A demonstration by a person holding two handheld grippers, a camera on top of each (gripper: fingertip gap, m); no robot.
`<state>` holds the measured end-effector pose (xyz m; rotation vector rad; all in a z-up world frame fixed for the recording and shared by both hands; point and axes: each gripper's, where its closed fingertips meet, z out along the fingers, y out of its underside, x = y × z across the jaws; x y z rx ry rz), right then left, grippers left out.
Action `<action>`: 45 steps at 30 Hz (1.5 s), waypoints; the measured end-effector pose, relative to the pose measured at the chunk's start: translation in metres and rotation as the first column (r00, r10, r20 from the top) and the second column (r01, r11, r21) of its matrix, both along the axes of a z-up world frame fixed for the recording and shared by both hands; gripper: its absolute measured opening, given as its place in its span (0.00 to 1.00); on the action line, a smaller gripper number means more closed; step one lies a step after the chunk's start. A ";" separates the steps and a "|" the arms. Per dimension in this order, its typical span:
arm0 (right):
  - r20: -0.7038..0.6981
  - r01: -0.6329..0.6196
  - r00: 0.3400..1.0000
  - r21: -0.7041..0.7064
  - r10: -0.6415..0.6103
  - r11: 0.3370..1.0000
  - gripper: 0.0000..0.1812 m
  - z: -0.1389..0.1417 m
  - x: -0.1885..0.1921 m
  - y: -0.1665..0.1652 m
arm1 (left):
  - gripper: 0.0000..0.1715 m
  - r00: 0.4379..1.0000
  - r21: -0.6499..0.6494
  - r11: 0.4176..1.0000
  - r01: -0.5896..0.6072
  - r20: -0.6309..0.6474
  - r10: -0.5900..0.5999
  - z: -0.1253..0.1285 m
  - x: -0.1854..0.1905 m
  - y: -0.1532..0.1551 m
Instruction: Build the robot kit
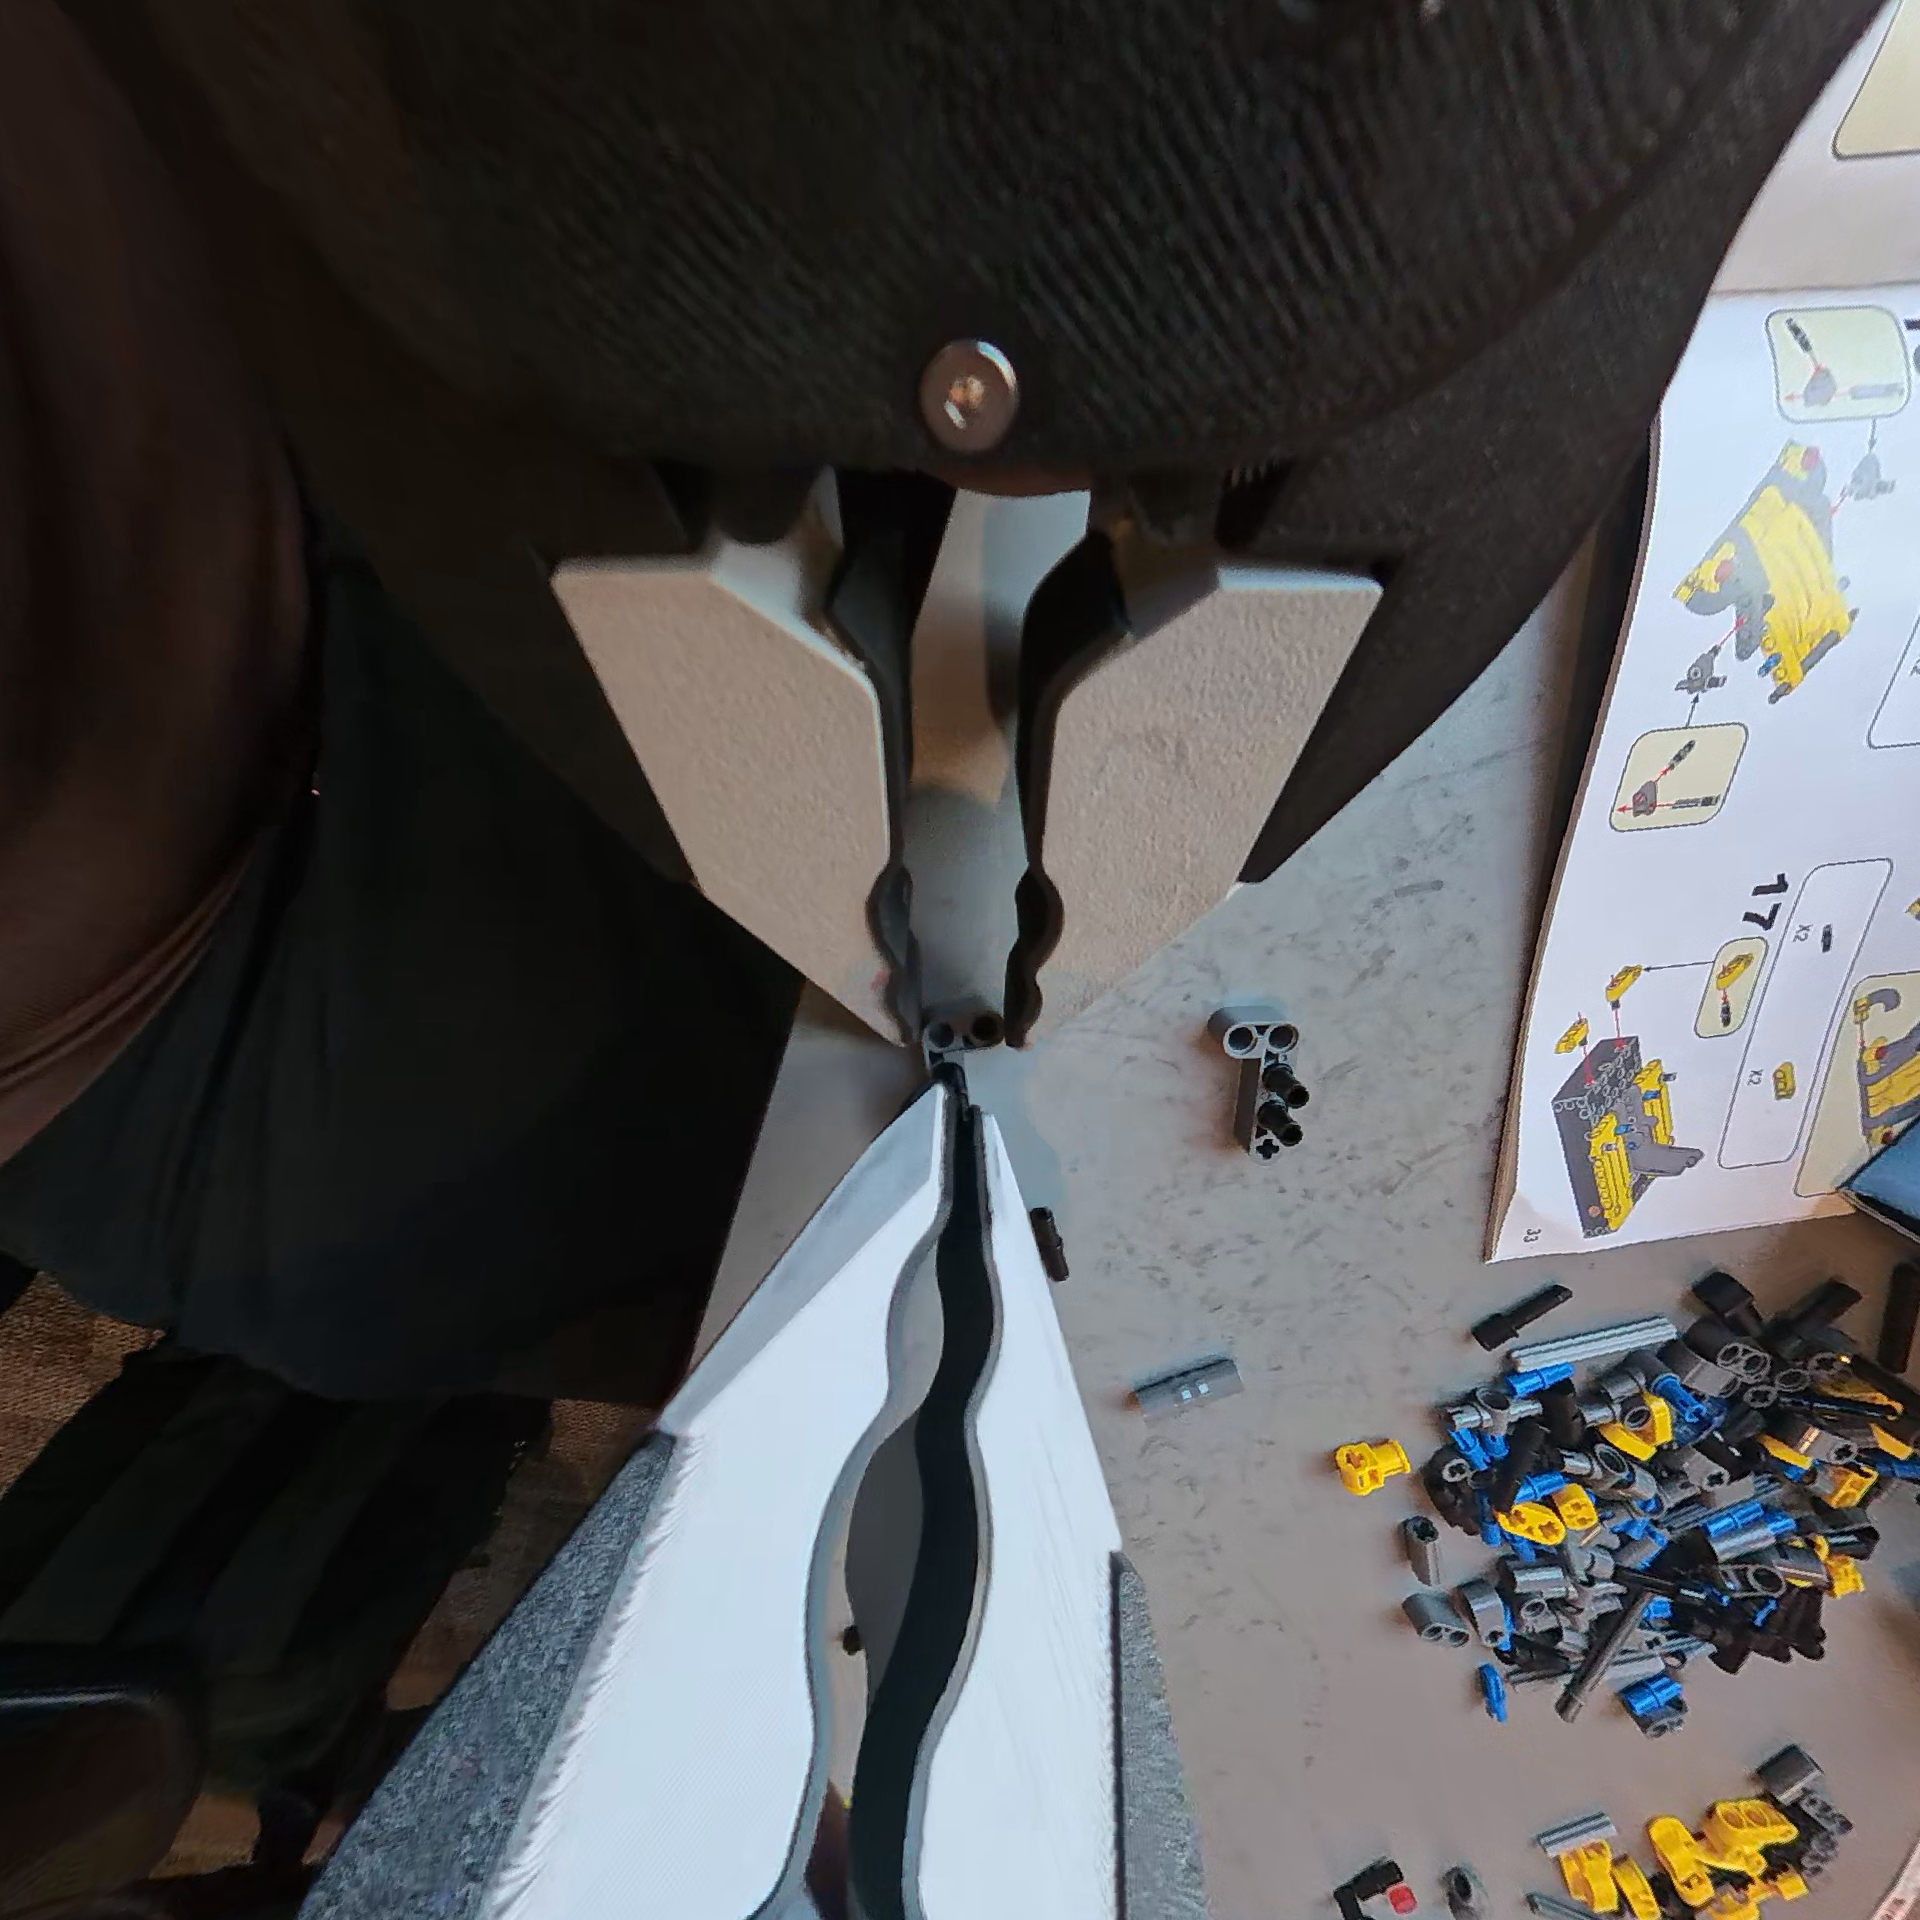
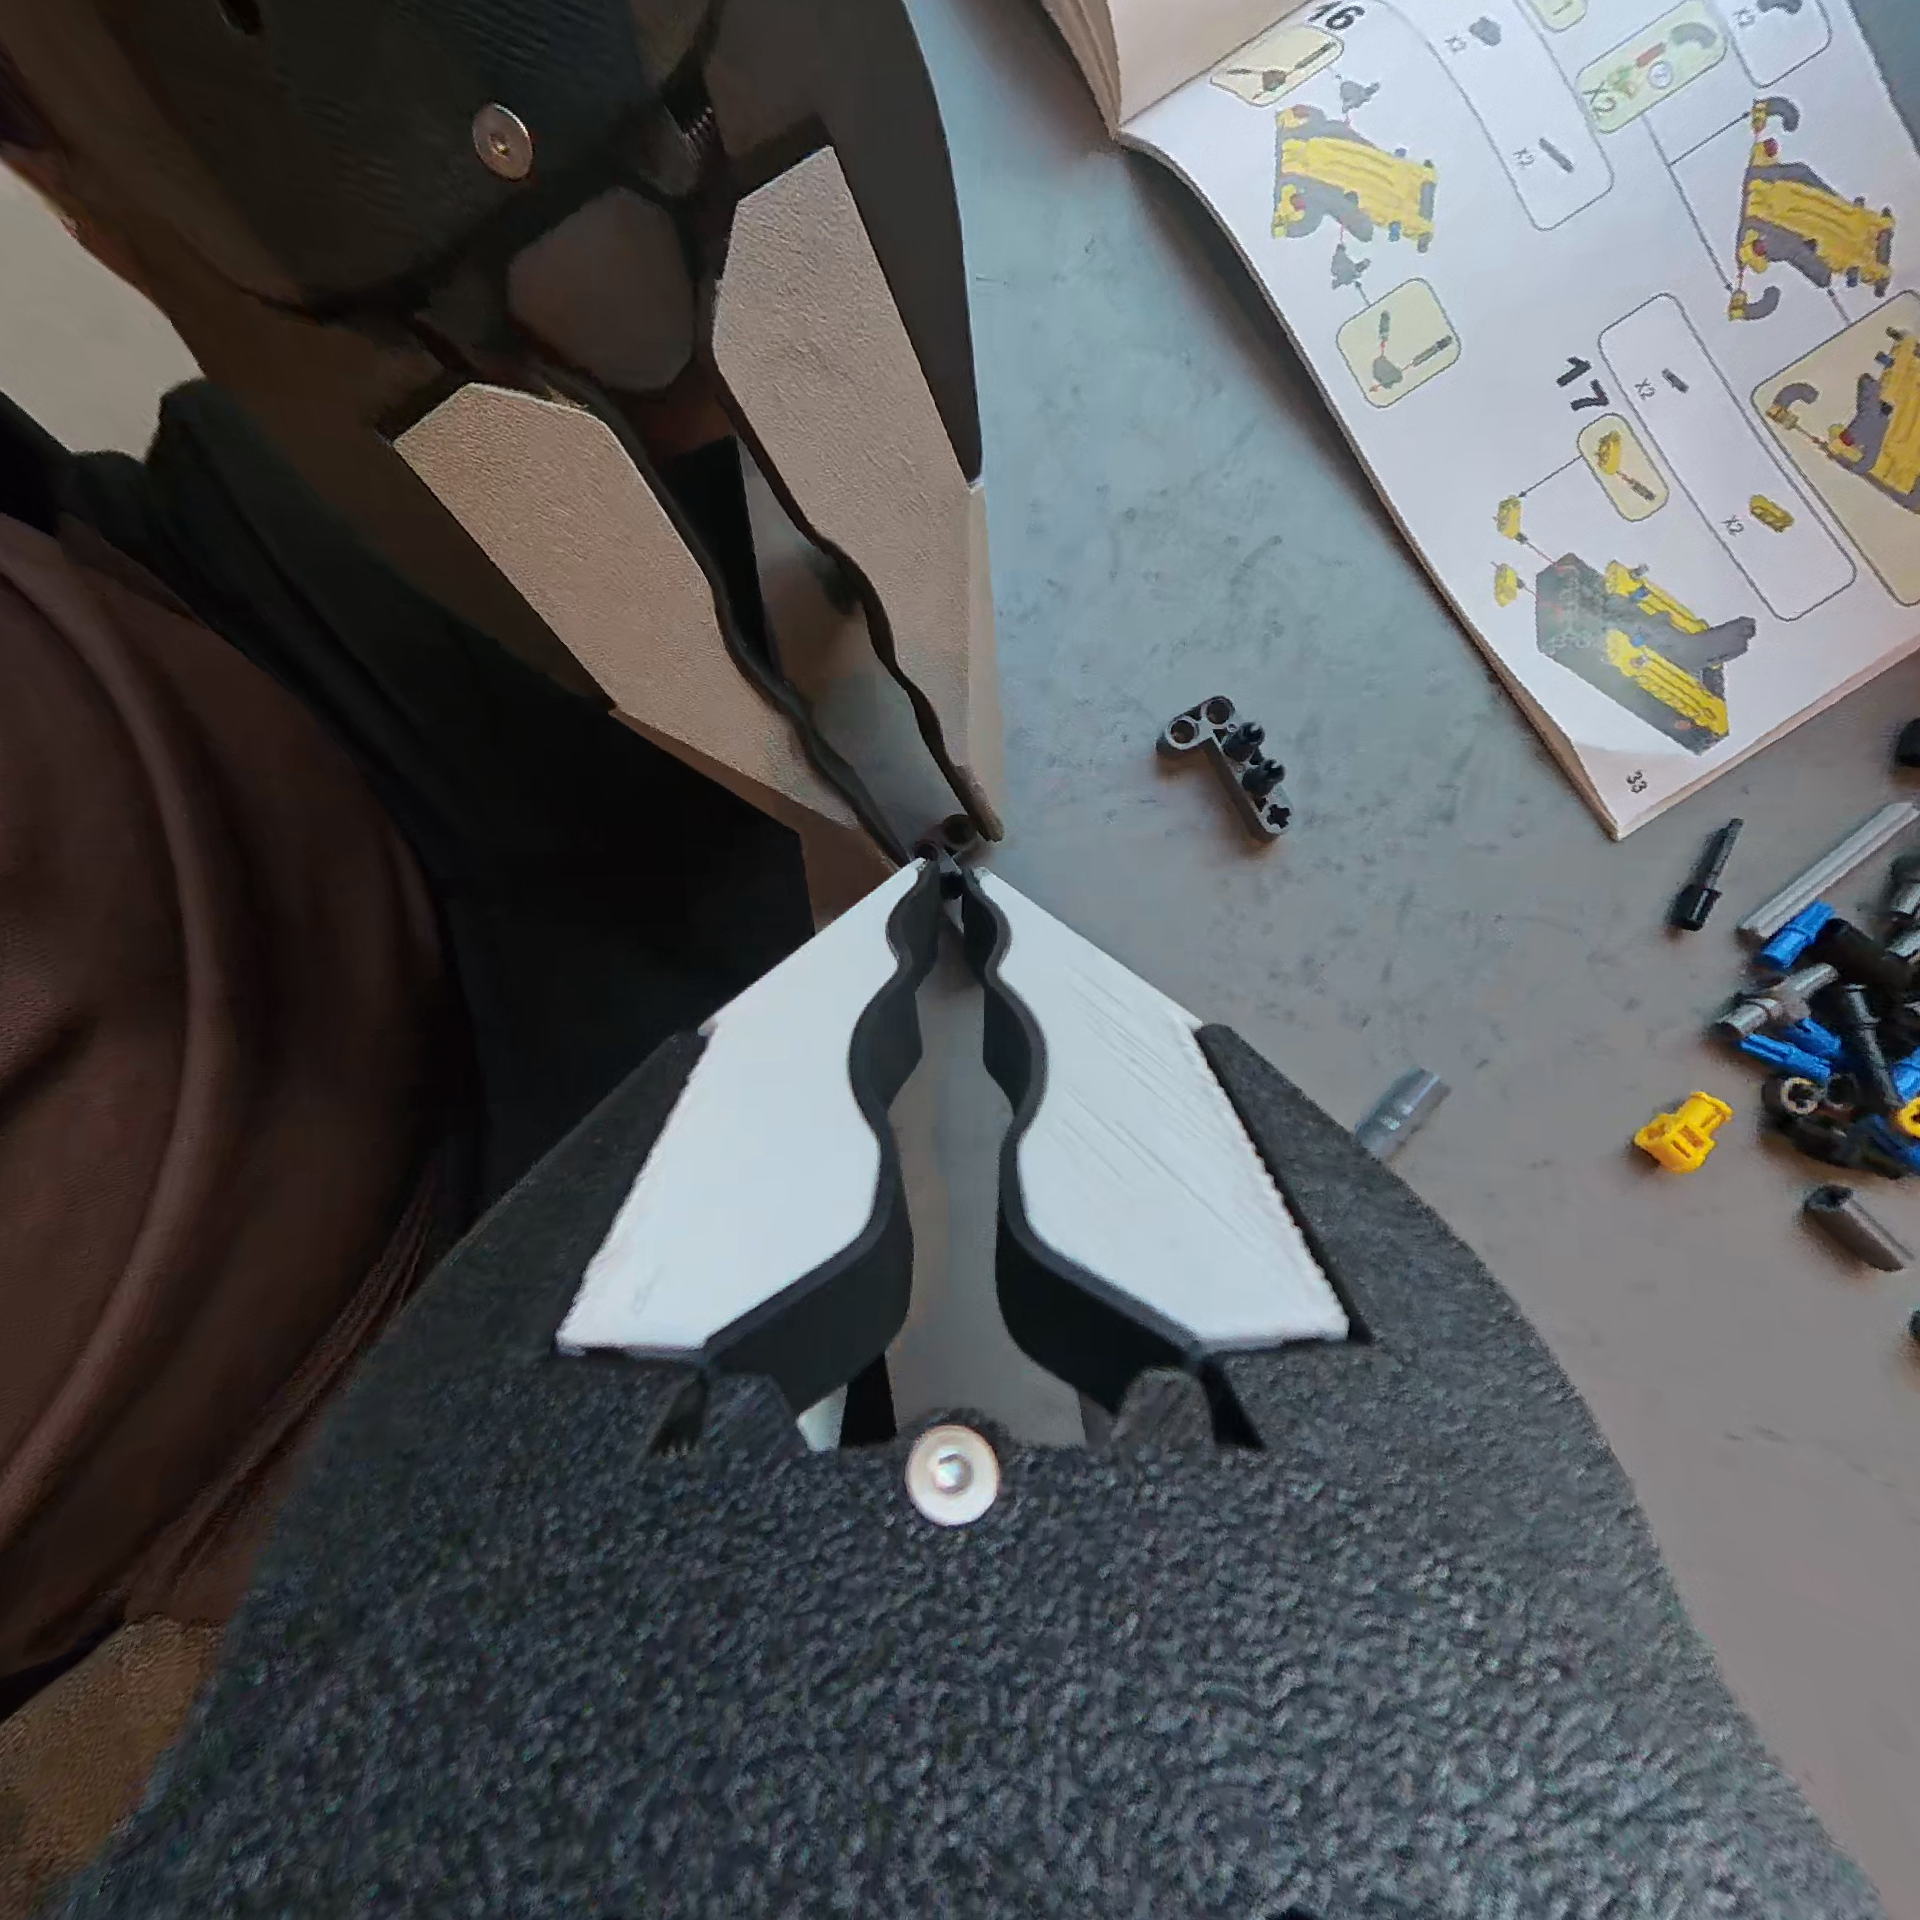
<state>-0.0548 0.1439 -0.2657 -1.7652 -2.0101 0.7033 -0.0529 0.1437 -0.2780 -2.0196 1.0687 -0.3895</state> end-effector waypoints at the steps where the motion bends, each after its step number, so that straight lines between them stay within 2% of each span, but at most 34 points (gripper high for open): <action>1: 0.009 0.001 1.000 -0.006 -0.001 1.000 0.02 0.000 -0.001 0.000 | 0.08 1.000 0.004 1.000 -0.002 -0.002 0.002 0.000 0.000 0.000; 7: 0.070 0.024 0.997 -0.076 -0.019 0.997 0.02 -0.002 -0.003 0.002 | 0.08 1.000 0.013 1.000 -0.008 -0.006 0.008 0.000 0.000 0.000; 12: 0.013 -0.026 1.000 0.033 0.026 0.999 0.02 -0.001 -0.003 0.001 | 0.08 1.000 0.023 1.000 -0.008 -0.009 0.008 0.000 0.000 0.001; 19: -0.168 -0.066 0.979 0.257 0.112 0.964 0.02 0.000 0.000 0.000 | 0.08 1.000 0.029 0.999 -0.016 -0.014 0.016 0.000 0.000 0.002; 24: -0.212 -0.041 0.973 0.230 0.092 0.972 0.02 0.000 0.002 0.000 | 0.08 1.000 0.021 1.000 -0.018 -0.010 0.018 0.000 -0.001 0.002; 29: -0.200 -0.071 0.970 0.301 0.135 0.951 0.02 0.000 0.002 0.000 | 0.07 1.000 0.019 1.000 -0.019 -0.009 0.020 0.000 -0.001 0.002; 31: -0.184 -0.072 0.975 0.264 0.123 0.962 0.02 0.000 0.002 0.000 | 0.07 1.000 0.020 1.000 -0.019 -0.010 0.019 0.000 -0.001 0.002; 35: -0.115 -0.029 0.993 0.032 0.032 0.999 0.02 -0.001 0.001 0.002 | 0.08 1.000 0.019 1.000 -0.020 -0.009 0.020 0.000 -0.001 0.003; 39: -0.055 0.010 0.998 -0.139 -0.018 0.990 0.02 -0.004 -0.001 0.001 | 0.07 1.000 0.027 0.999 -0.021 -0.014 0.022 0.000 -0.001 0.003; 45: -0.041 -0.025 0.999 0.003 0.025 1.000 0.02 -0.007 -0.003 0.001 | 0.08 1.000 0.026 0.999 -0.027 -0.013 0.027 0.000 -0.002 0.003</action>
